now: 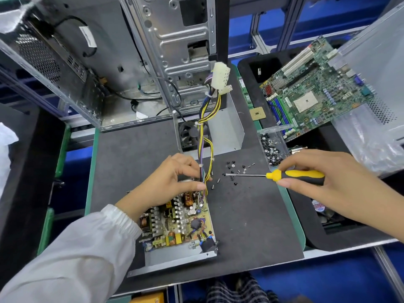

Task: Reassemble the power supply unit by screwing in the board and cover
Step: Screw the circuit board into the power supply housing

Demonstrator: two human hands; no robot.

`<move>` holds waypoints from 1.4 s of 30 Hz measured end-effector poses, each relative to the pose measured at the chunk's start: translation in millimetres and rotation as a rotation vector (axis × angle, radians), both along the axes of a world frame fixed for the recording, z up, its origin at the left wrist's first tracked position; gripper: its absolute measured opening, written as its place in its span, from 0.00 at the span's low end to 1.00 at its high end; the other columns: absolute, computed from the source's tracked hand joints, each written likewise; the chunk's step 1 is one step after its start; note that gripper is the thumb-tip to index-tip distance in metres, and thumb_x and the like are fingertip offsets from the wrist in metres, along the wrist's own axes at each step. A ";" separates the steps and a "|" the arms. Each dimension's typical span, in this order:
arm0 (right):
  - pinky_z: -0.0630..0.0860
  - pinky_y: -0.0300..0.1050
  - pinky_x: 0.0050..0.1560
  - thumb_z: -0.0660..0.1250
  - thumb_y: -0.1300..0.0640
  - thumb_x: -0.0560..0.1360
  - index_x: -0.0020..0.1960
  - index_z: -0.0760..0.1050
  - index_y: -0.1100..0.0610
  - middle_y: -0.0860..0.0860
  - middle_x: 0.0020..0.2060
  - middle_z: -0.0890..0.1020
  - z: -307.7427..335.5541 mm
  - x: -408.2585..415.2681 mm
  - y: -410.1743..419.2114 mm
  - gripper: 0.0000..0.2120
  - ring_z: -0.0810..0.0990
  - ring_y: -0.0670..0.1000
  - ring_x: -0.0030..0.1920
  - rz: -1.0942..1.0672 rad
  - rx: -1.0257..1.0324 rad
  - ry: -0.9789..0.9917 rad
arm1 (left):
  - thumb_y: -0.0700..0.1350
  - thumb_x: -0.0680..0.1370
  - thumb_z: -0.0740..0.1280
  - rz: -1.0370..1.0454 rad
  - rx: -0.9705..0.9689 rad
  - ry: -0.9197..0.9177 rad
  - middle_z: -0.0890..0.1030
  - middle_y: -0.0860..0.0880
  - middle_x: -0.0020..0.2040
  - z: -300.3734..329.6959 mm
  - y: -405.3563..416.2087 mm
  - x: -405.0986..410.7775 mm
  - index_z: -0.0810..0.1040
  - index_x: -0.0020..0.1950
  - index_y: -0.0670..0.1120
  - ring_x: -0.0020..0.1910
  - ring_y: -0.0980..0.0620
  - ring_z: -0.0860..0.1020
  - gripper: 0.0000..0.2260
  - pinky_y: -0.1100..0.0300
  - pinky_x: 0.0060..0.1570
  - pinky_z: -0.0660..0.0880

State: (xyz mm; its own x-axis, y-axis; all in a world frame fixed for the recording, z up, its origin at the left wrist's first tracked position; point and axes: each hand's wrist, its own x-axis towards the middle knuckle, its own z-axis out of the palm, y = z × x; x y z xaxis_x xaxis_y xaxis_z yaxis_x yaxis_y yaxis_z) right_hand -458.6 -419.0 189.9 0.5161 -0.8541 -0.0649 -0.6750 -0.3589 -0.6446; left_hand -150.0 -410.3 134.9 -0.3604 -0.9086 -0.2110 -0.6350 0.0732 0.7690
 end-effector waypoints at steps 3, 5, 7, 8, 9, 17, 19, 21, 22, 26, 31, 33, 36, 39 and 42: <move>0.76 0.50 0.44 0.62 0.35 0.69 0.44 0.76 0.40 0.42 0.40 0.80 -0.6 -1.9 1.3 0.11 0.77 0.44 0.44 -0.002 0.013 0.017 | 0.55 0.69 0.72 -0.056 -0.042 -0.026 0.78 0.55 0.57 -1.0 2.1 1.7 0.87 0.48 0.46 0.65 0.55 0.67 0.15 0.42 0.71 0.58; 0.76 0.49 0.42 0.61 0.35 0.68 0.44 0.76 0.40 0.43 0.40 0.80 -1.4 -2.6 2.1 0.12 0.78 0.44 0.42 -0.004 0.019 0.029 | 0.54 0.67 0.75 -0.013 -0.026 0.046 0.76 0.59 0.61 -1.4 4.2 1.9 0.88 0.43 0.46 0.69 0.57 0.66 0.13 0.49 0.72 0.60; 0.75 0.42 0.39 0.62 0.36 0.69 0.44 0.77 0.41 0.42 0.39 0.79 -1.8 -1.3 2.6 0.12 0.78 0.40 0.40 0.003 0.028 0.028 | 0.52 0.66 0.76 0.143 -0.032 0.137 0.77 0.58 0.58 -3.4 8.5 -0.1 0.85 0.35 0.43 0.66 0.57 0.70 0.11 0.60 0.67 0.65; 0.73 0.38 0.37 0.61 0.36 0.69 0.44 0.77 0.42 0.41 0.38 0.79 -1.8 0.3 2.9 0.12 0.77 0.37 0.40 0.011 0.030 0.034 | 0.49 0.68 0.76 0.209 -0.071 0.142 0.78 0.55 0.56 -5.6 11.0 -1.1 0.83 0.32 0.42 0.62 0.59 0.73 0.11 0.65 0.63 0.66; 0.72 0.37 0.38 0.61 0.36 0.69 0.45 0.77 0.42 0.40 0.38 0.78 -2.0 2.9 2.8 0.13 0.77 0.37 0.40 0.022 0.026 0.052 | 0.45 0.70 0.76 0.260 -0.108 0.120 0.79 0.53 0.54 -8.0 12.8 -2.3 0.81 0.31 0.41 0.60 0.60 0.75 0.11 0.68 0.60 0.67; 0.68 0.40 0.38 0.58 0.37 0.72 0.50 0.74 0.41 0.40 0.37 0.72 -5.6 45.9 -9.3 0.13 0.69 0.42 0.39 0.190 -0.116 0.336 | 0.44 0.74 0.73 0.328 -0.060 -0.015 0.70 0.48 0.58 -3.6 7.6 4.9 0.74 0.55 0.42 0.50 0.67 0.75 0.14 0.74 0.48 0.71; 0.63 0.39 0.34 0.58 0.38 0.74 0.51 0.73 0.41 0.40 0.35 0.68 -5.1 56.4 -13.0 0.11 0.66 0.43 0.38 0.222 -0.164 0.396 | 0.56 0.73 0.68 0.296 -0.088 -0.278 0.69 0.52 0.56 -2.9 10.5 6.1 0.73 0.57 0.48 0.49 0.59 0.74 0.18 0.63 0.50 0.72; 0.62 0.40 0.35 0.58 0.38 0.75 0.51 0.73 0.42 0.40 0.34 0.66 -4.0 63.3 -16.2 0.11 0.65 0.44 0.38 0.236 -0.194 0.433 | 0.64 0.72 0.60 0.284 -0.071 -0.473 0.74 0.52 0.51 -2.0 14.3 6.7 0.75 0.57 0.50 0.48 0.51 0.76 0.23 0.53 0.50 0.73; 0.63 0.40 0.35 0.58 0.38 0.75 0.51 0.73 0.42 0.40 0.34 0.66 -3.6 65.3 -17.5 0.11 0.65 0.44 0.37 0.237 -0.200 0.440 | 0.65 0.72 0.57 0.260 -0.078 -0.512 0.76 0.53 0.46 -2.8 16.5 6.9 0.76 0.58 0.51 0.45 0.51 0.76 0.25 0.52 0.50 0.72; 0.60 0.38 0.32 0.57 0.38 0.74 0.50 0.73 0.42 0.40 0.33 0.65 -5.9 70.9 -18.4 0.12 0.66 0.44 0.36 0.237 -0.202 0.449 | 0.65 0.76 0.53 0.167 -0.166 -0.468 0.76 0.58 0.41 -8.1 27.8 12.6 0.73 0.68 0.58 0.42 0.54 0.75 0.24 0.56 0.39 0.67; 0.63 0.41 0.33 0.57 0.39 0.76 0.53 0.73 0.43 0.44 0.37 0.69 -12.3 82.5 -18.9 0.13 0.68 0.46 0.39 0.243 -0.233 0.510 | 0.66 0.74 0.50 0.108 -0.141 -0.602 0.78 0.57 0.42 -15.0 27.3 19.7 0.74 0.63 0.59 0.43 0.53 0.79 0.24 0.56 0.37 0.73; 0.65 0.43 0.35 0.57 0.40 0.77 0.53 0.73 0.45 0.45 0.40 0.71 -13.9 85.5 -20.3 0.13 0.68 0.48 0.39 0.246 -0.253 0.538 | 0.67 0.72 0.48 0.114 -0.118 -0.661 0.79 0.54 0.40 -18.3 24.8 20.1 0.77 0.57 0.55 0.41 0.52 0.79 0.27 0.55 0.38 0.74; 0.64 0.43 0.34 0.57 0.40 0.77 0.52 0.74 0.47 0.46 0.40 0.72 -15.1 88.0 -23.5 0.13 0.70 0.49 0.39 0.254 -0.266 0.563 | 0.68 0.70 0.50 0.148 -0.068 -0.718 0.79 0.52 0.38 -21.0 22.4 18.0 0.79 0.55 0.54 0.40 0.49 0.78 0.28 0.56 0.38 0.74; 0.64 0.44 0.34 0.57 0.41 0.77 0.52 0.73 0.47 0.46 0.40 0.73 -13.3 86.5 -25.5 0.13 0.73 0.50 0.40 0.248 -0.266 0.558 | 0.69 0.69 0.53 0.142 0.008 -0.767 0.78 0.51 0.36 -20.3 16.6 13.4 0.79 0.53 0.54 0.37 0.49 0.77 0.27 0.57 0.35 0.72; 0.65 0.43 0.34 0.57 0.40 0.77 0.52 0.74 0.46 0.46 0.40 0.73 -11.4 85.6 -26.1 0.12 0.74 0.50 0.41 0.248 -0.247 0.535 | 0.69 0.70 0.57 0.143 0.105 -0.756 0.78 0.52 0.37 -18.4 11.5 11.8 0.79 0.52 0.54 0.38 0.49 0.78 0.24 0.55 0.38 0.75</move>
